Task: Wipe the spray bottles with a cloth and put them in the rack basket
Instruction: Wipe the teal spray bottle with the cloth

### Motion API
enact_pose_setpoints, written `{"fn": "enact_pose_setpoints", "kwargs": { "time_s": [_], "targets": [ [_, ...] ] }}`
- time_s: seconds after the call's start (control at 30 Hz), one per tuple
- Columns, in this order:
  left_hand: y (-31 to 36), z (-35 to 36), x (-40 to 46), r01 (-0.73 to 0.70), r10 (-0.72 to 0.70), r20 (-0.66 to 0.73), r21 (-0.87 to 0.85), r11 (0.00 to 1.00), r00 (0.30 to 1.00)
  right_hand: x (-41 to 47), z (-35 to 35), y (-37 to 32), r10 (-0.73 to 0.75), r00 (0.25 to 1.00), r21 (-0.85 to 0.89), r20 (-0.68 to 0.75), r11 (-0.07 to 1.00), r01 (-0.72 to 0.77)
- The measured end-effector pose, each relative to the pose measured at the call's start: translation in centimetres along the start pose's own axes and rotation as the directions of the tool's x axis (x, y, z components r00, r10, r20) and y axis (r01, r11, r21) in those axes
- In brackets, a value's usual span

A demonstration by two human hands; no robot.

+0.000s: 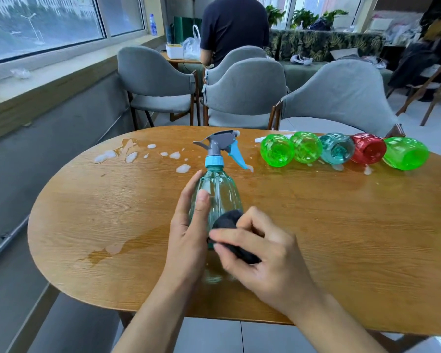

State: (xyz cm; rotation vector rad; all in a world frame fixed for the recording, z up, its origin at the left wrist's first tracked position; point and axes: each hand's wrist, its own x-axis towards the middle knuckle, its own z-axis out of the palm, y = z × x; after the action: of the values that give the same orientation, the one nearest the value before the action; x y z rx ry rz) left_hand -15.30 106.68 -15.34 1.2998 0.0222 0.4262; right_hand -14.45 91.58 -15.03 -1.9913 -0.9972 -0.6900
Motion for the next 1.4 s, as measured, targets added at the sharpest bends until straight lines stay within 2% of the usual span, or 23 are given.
{"fn": "enact_pose_setpoints", "kwargs": {
  "time_s": [0.13, 0.23, 0.3, 0.4, 0.5, 0.67, 0.87, 1.0, 1.03, 1.1, 1.2, 1.27, 1.33, 1.4],
  "targets": [
    [0.2, -0.1, 0.0, 0.007, -0.007, -0.003, 0.038, 0.999, 1.0, -0.7, -0.8, 0.7, -0.023, 0.999, -0.044, 0.023, 0.999, 0.024],
    [0.2, 0.1, 0.1, -0.002, 0.001, 0.004, 0.022, 1.0, 1.0, -1.1, -1.2, 1.2, -0.004, 1.0, -0.084, -0.024, 0.996, 0.002],
    [0.3, 0.0, 0.1, 0.005, -0.005, -0.011, -0.018, 1.0, 1.0, -0.9, -1.5, 1.6, 0.069, 0.992, -0.073, -0.104, 0.994, -0.077],
    [0.3, 0.1, -0.4, -0.001, 0.001, 0.035, -0.003, 1.0, 0.999, 0.5, -2.4, 1.7, 0.256, 0.933, 0.125, -0.252, 0.965, -0.231],
    [0.2, 0.5, -1.1, -0.009, 0.007, 0.116, 0.021, 1.0, 0.993, 2.2, -2.8, 1.1, 0.324, 0.896, 0.268, -0.304, 0.931, -0.246],
    [0.4, 1.4, -1.8, -0.074, 0.062, 0.193, 0.052, 0.996, 0.979, 3.3, -1.3, 1.0, 0.315, 0.912, 0.21, -0.262, 0.941, -0.264],
    [-0.3, 0.8, -1.2, 0.007, -0.009, 0.065, 0.018, 1.0, 0.998, 1.3, -0.4, 0.7, 0.144, 0.973, 0.071, -0.18, 0.989, -0.133],
    [-0.1, 0.2, -0.6, 0.043, -0.044, -0.025, -0.011, 0.999, 0.999, 0.2, -0.3, 0.2, 0.075, 0.997, 0.15, -0.014, 0.986, -0.072],
    [0.0, 0.2, -0.5, 0.035, -0.035, -0.032, -0.003, 0.999, 0.999, 0.2, -0.5, 0.1, 0.092, 0.996, 0.179, -0.007, 0.98, -0.09],
    [0.0, 0.4, -0.6, 0.003, -0.003, 0.0, 0.031, 1.0, 1.0, 0.7, -1.0, 0.0, 0.162, 0.982, 0.193, -0.1, 0.971, -0.14],
    [0.0, 1.0, -1.4, -0.036, 0.028, 0.083, 0.09, 0.995, 0.996, 2.6, -2.4, 0.5, 0.192, 0.944, 0.1, -0.268, 0.98, -0.171],
    [-0.1, 1.4, -1.9, -0.062, 0.048, 0.121, 0.113, 0.992, 0.991, 3.7, -3.0, 0.9, 0.138, 0.964, -0.012, -0.227, 0.989, -0.145],
    [-0.1, 1.5, -2.1, -0.064, 0.053, 0.112, 0.09, 0.994, 0.992, 3.9, -3.1, 1.3, 0.057, 0.989, -0.133, -0.134, 0.988, -0.074],
    [-0.1, 1.5, -2.1, -0.04, 0.033, 0.099, 0.072, 0.997, 0.995, 3.8, -3.4, 1.7, 0.002, 0.995, -0.204, -0.099, 0.979, -0.022]
  ]
}}
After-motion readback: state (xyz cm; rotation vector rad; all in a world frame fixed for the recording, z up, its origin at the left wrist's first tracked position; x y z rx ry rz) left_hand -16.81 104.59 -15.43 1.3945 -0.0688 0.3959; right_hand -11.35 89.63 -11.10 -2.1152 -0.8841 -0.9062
